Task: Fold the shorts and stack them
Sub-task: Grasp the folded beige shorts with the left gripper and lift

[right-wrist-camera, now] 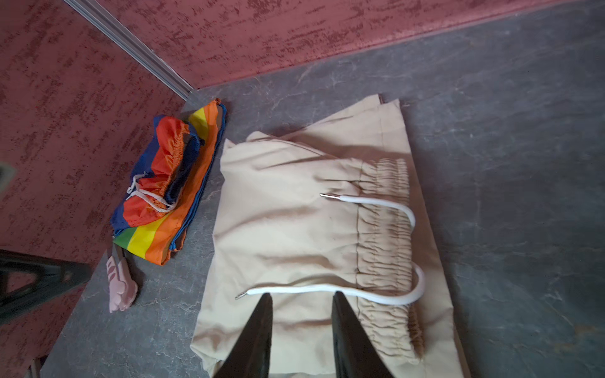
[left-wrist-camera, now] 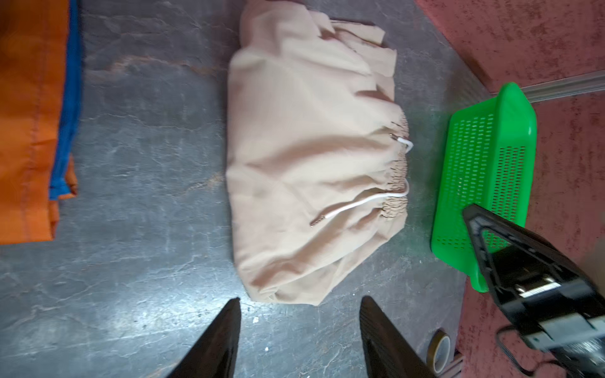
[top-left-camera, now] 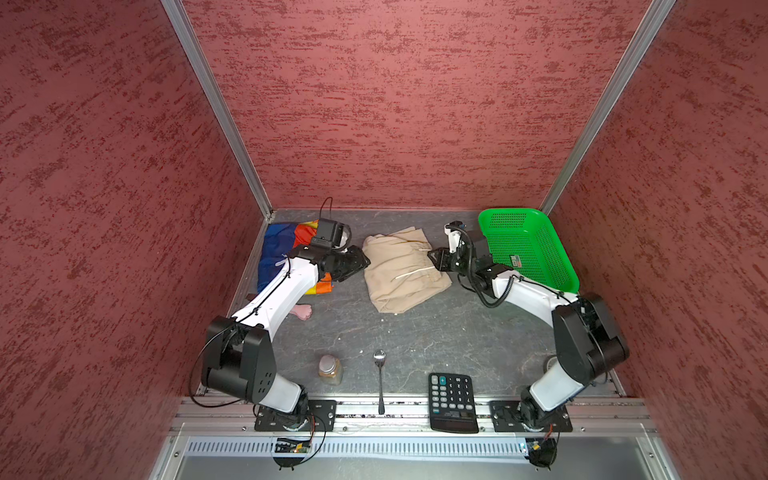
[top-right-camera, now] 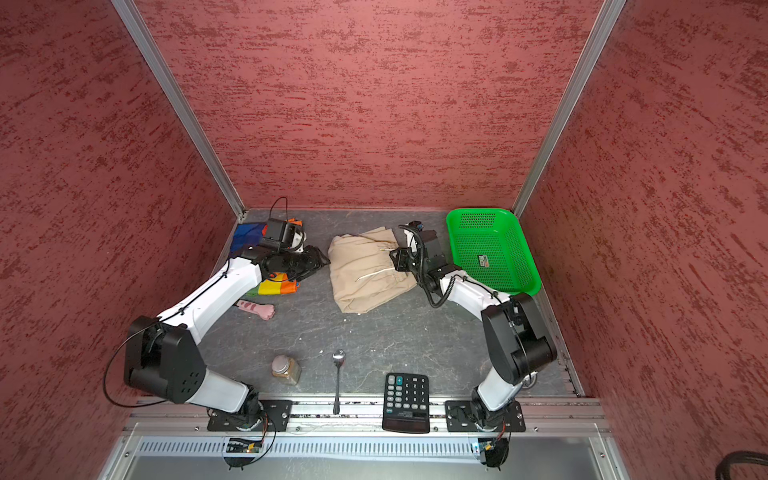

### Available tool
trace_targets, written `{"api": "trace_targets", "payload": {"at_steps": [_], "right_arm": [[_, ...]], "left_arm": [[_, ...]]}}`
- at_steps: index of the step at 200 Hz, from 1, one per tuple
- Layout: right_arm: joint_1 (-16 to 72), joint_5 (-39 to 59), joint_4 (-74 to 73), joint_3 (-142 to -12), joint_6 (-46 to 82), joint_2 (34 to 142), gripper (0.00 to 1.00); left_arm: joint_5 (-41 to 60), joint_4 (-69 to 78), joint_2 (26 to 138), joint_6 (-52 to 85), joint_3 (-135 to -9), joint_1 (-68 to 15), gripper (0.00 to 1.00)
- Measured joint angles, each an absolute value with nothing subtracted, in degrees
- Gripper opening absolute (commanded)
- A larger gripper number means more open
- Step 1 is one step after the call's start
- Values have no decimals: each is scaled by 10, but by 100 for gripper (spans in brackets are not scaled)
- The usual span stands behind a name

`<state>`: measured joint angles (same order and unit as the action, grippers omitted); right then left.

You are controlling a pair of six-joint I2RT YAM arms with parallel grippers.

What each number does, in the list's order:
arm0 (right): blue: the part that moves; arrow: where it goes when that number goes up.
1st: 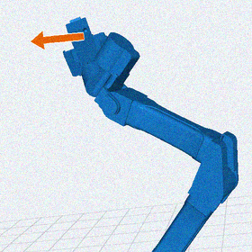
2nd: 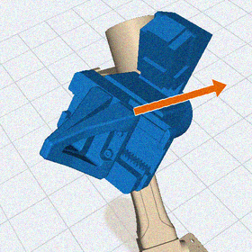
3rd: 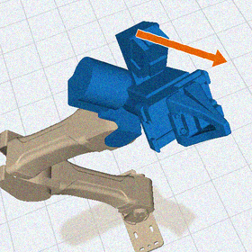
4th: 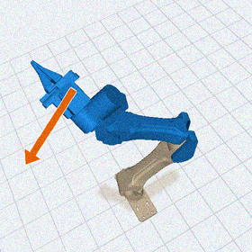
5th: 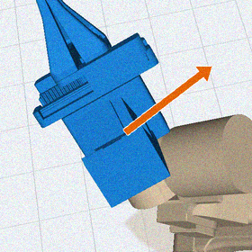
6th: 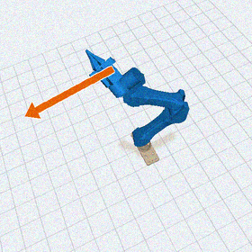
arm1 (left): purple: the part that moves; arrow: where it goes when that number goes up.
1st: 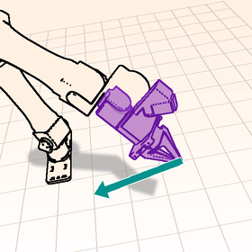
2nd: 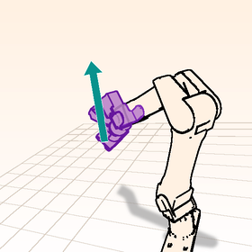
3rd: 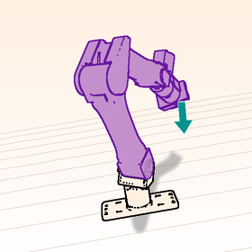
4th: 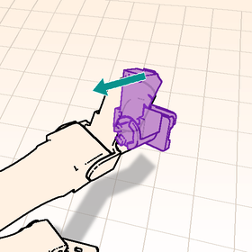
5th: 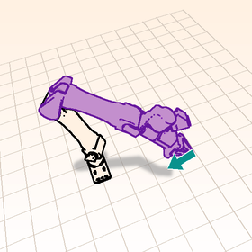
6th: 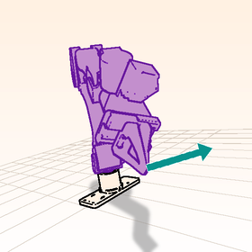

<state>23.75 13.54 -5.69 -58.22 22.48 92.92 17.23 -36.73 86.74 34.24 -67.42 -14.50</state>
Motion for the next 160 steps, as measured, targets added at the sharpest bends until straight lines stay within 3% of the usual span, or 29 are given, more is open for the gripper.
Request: {"api": "trace_targets", "payload": {"at_steps": [25,78,143,160], "right_arm": [[240,121,-50,-572,209,908,30],[240,118,-44,-556,208,900,30],[240,118,-44,-555,212,901,31],[240,118,-43,-555,212,903,31]], "left_arm": [[175,-358,899,337,-631,-139,75],[210,-265,977,357,-605,-139,75],[246,-137,1058,390,-606,-145,68],[248,-116,1070,394,-611,-148,59]]}}
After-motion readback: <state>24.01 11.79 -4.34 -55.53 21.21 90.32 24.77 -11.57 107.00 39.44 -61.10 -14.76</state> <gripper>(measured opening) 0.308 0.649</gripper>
